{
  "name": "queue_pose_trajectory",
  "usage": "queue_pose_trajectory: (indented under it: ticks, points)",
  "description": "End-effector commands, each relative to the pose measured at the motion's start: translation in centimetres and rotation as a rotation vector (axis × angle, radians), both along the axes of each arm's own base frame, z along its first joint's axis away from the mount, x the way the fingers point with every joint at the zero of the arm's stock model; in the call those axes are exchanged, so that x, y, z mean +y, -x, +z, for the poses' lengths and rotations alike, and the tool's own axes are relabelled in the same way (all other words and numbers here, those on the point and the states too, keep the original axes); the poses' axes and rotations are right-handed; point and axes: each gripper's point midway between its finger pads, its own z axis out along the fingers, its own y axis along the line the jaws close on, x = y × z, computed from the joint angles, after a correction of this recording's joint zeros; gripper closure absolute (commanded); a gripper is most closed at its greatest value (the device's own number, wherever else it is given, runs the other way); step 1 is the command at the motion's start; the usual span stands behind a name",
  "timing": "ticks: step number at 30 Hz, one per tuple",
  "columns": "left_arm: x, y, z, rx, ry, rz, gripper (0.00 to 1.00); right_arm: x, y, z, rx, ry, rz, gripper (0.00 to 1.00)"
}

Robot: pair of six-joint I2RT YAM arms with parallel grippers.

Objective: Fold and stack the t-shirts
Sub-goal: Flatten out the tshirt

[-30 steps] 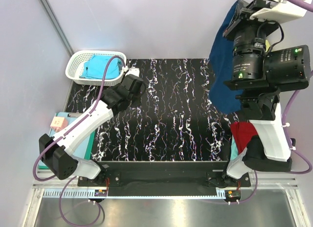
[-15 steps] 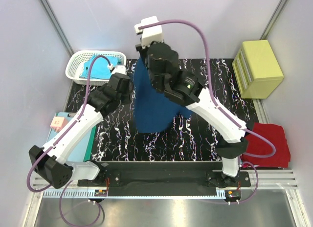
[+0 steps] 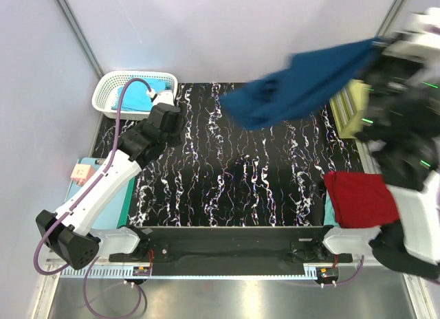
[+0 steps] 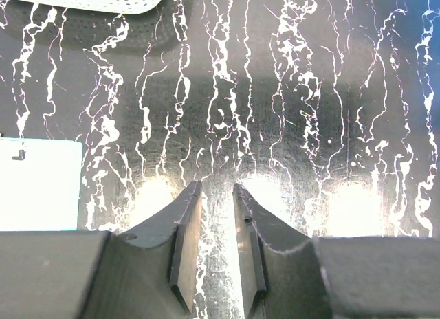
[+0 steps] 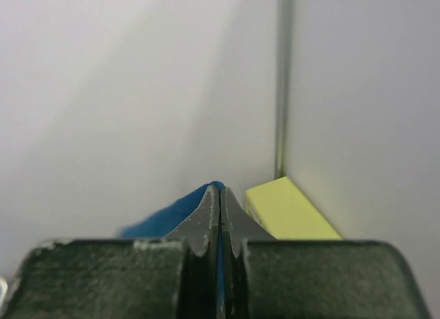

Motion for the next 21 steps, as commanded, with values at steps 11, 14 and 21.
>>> queue_pose_trajectory:
  ticks: [11,14,21]
  points:
    - [0.4,0.2,1.4,-0.04,0.005,0.01,0.7,1.6,-1.3,-0.1,0.002,-0.046,0.007,1.0]
    - [0.6,0.3,1.3,-0.042,0.006,0.014,0.7,7.4,-4.0,-1.8,0.056,-0.055,0.145,1.0]
    - [0.8,0.4,1.7,-0.055,0.008,0.017,0.7,24.3,-6.5,-7.1,0.16,0.039,0.417,1.0]
